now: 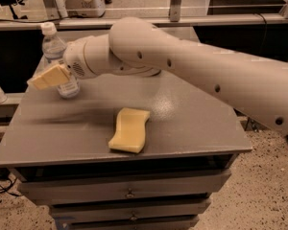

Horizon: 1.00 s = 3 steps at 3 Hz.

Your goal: Knock blue plastic bottle over

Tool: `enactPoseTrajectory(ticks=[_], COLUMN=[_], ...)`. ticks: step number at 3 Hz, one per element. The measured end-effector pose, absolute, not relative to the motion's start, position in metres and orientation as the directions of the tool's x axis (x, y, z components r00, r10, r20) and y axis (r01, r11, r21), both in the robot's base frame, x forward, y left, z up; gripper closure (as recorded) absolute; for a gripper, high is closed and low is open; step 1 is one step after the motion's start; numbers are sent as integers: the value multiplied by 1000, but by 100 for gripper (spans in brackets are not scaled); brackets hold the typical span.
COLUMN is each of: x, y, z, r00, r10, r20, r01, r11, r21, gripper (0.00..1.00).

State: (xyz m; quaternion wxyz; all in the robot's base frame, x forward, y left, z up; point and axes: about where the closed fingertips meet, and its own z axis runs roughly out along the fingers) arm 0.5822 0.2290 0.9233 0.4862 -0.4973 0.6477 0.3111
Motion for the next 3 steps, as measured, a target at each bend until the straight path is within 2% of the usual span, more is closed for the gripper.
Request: enactPoseTrajectory(ticks=[3], x=[592], y=[202], z=[924], r00=[-79], r10=[-338], r20=[-938], r01=[-931], r11=[362], r21=[-53], gripper=[87])
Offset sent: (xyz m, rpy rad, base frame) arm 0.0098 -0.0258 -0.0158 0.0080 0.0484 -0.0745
